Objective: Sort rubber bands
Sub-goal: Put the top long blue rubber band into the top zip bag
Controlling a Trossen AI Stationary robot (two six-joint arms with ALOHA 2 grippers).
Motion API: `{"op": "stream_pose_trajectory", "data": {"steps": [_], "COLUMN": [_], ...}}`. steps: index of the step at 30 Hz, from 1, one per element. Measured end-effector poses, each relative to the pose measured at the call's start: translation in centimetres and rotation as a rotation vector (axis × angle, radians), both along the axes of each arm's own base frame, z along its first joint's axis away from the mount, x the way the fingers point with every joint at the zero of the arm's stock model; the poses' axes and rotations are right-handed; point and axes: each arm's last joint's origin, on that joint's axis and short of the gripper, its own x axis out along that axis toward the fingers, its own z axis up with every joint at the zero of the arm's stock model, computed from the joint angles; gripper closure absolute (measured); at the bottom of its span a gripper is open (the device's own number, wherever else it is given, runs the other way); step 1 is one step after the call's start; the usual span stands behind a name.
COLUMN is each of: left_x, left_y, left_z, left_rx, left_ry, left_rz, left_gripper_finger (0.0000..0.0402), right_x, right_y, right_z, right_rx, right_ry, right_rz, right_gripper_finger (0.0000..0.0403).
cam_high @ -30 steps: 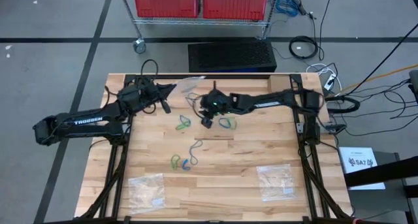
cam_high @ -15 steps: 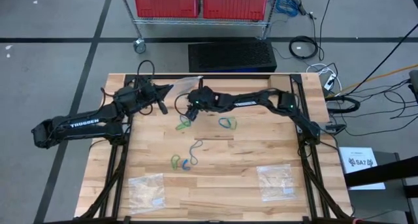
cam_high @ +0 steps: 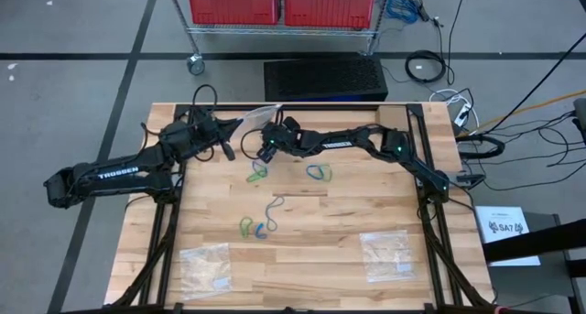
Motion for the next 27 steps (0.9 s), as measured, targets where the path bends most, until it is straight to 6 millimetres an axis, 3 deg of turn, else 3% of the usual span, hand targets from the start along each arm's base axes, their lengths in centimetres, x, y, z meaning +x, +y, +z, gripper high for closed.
{"op": "stream_pose_trajectory", "data": {"steps": [6,15,19,27], "left_x": [0.0,0.0,0.0,0.0], "left_y": [0.0,0.0,0.0,0.0], "left_z": [0.0,-0.1,-0.1,-0.1], "left_rx": [-0.001,-0.003,-0.004,-0.004], "left_ry": [0.002,0.007,0.008,0.008], "left_rz": [0.0,0.0,0.0,0.0], "left_gripper_finger": [0.0402,0.0402,0.0402,0.0402], "right_x": [-0.1,0.0,0.0,-0.4], "right_y": [0.5,4.1,3.2,1.2], "right_z": [-0.3,0.4,0.3,0.2], "right_rx": [0.024,-0.081,-0.1,0.019], "right_ry": [0.037,0.235,0.221,0.147], "right_rz": [0.028,0.287,0.278,0.247], "right_gripper_finger": [0.025,0.0258,0.0258,0.0257]}}
